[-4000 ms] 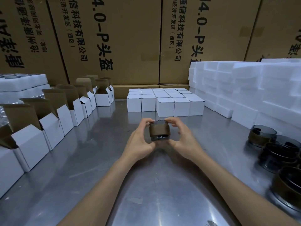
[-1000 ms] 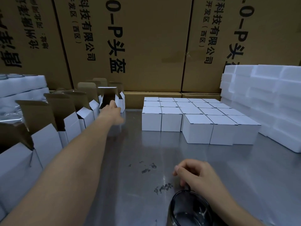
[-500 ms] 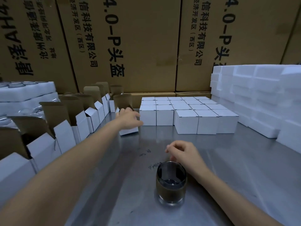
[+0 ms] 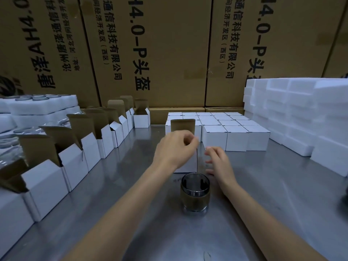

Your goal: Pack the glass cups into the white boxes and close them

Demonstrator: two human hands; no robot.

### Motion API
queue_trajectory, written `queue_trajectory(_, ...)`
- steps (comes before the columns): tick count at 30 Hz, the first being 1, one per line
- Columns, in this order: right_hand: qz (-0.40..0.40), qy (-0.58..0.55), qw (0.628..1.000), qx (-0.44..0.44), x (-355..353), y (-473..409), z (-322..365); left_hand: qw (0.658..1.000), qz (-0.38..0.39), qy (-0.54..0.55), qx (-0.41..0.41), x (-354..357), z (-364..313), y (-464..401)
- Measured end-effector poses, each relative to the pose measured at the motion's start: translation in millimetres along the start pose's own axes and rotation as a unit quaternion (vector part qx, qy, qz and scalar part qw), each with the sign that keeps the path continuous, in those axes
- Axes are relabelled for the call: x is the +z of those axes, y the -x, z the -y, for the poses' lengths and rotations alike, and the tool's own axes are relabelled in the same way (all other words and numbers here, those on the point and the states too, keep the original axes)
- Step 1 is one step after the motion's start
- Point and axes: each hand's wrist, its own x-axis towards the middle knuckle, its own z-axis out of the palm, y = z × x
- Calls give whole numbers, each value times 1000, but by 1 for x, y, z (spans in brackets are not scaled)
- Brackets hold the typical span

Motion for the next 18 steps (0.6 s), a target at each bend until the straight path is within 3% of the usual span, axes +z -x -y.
queue_trajectory(2,-1,-6,1000,1,0,1,0,987,-138,75,22,-1,5,6)
queue_trajectory(4,3,-10,1000,1,0,1,0,966,-204,161,-16,0,15,8)
queue_trajectory(6,13,-3,1000,-2,0,1,0,950,-176,244,-83,5,26,10)
queue_trajectory(9,37,9,999,-7,0,1,0,924,-56,328,-186,16,36,14)
queue_trajectory(12,68,22,997,-16,1,5,2,914,22,344,-212,26,36,19)
queue_trajectory(18,74,66,994,-55,0,9,7,928,-14,309,-207,32,32,18)
